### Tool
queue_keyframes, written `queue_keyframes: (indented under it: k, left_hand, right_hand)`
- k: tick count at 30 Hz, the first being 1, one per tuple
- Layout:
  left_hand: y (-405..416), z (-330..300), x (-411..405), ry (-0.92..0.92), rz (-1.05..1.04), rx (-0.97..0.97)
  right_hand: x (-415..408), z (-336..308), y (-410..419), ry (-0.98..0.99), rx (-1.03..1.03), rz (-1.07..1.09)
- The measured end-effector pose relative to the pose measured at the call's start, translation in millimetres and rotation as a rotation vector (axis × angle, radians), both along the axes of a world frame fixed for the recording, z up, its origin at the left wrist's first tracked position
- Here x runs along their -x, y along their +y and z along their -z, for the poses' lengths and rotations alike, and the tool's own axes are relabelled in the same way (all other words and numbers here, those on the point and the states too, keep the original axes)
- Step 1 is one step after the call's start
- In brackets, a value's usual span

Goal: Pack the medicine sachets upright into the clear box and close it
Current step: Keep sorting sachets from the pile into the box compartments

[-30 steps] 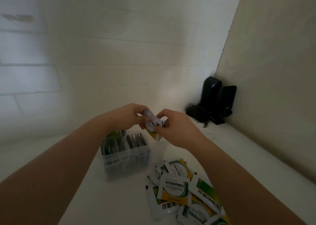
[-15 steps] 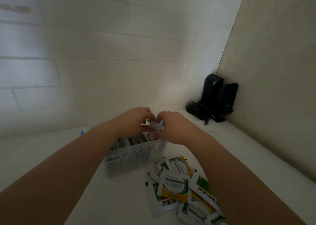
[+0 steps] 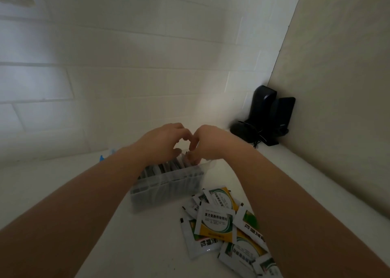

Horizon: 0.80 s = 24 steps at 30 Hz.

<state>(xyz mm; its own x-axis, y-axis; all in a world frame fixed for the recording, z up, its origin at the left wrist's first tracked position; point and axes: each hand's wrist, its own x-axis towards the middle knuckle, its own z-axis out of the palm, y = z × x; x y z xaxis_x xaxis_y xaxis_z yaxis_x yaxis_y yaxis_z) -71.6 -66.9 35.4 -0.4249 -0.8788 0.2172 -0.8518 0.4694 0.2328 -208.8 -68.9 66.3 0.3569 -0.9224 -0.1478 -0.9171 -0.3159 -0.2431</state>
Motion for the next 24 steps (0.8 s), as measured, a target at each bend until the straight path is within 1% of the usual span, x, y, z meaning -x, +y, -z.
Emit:
queue_keyframes:
  k: [3,4,5,7,9,10,12,15,17,19,21,24]
  left_hand:
    - [2.6,-5.5,1.3,0.081,-0.023,0.105]
    - [5.3,-10.3,2.2,0.12,-0.014,0.143]
    - [10.1,-17.0,3.5,0.152,0.003,0.178]
    - [25.3,-31.9,5.5,0.209,0.046,0.235]
    - [50.2,-42.3,7.8,0.291,0.083,0.278]
    - [66.0,-43.7,8.9,0.334,0.105,0.286]
    - [97.2,-35.1,12.4,0.393,0.14,0.245]
    - [129.5,4.8,26.4,0.345,0.091,-0.011]
    - [137.7,36.5,37.4,0.327,-0.018,-0.134]
    - [139.2,58.2,46.3,0.364,-0.161,-0.207]
    - [138.3,70.5,53.5,0.445,-0.252,-0.227]
    - [137.2,84.8,60.4,0.5,-0.287,-0.164]
  right_hand:
    - [-2.8,11.1,0.8,0.137,0.148,0.018]
    - [-2.7,12.3,3.2,0.127,0.177,0.013]
    - [-1.0,11.3,6.3,0.048,0.165,0.008]
    - [9.2,2.4,18.9,-0.238,0.124,0.012]
    - [25.5,-3.0,41.8,-0.493,0.204,0.024]
    - [34.4,-2.1,55.9,-0.54,0.255,0.029]
    - [53.3,9.5,84.1,-0.51,0.286,0.043]
    - [83.2,43.4,124.3,-0.42,0.206,0.101]
    - [96.9,70.9,146.1,-0.31,0.212,0.116]
    - [103.2,93.9,159.4,-0.227,0.27,0.104]
    - [104.5,106.6,164.0,-0.228,0.3,0.119]
    - [103.9,113.3,161.5,-0.298,0.319,0.118]
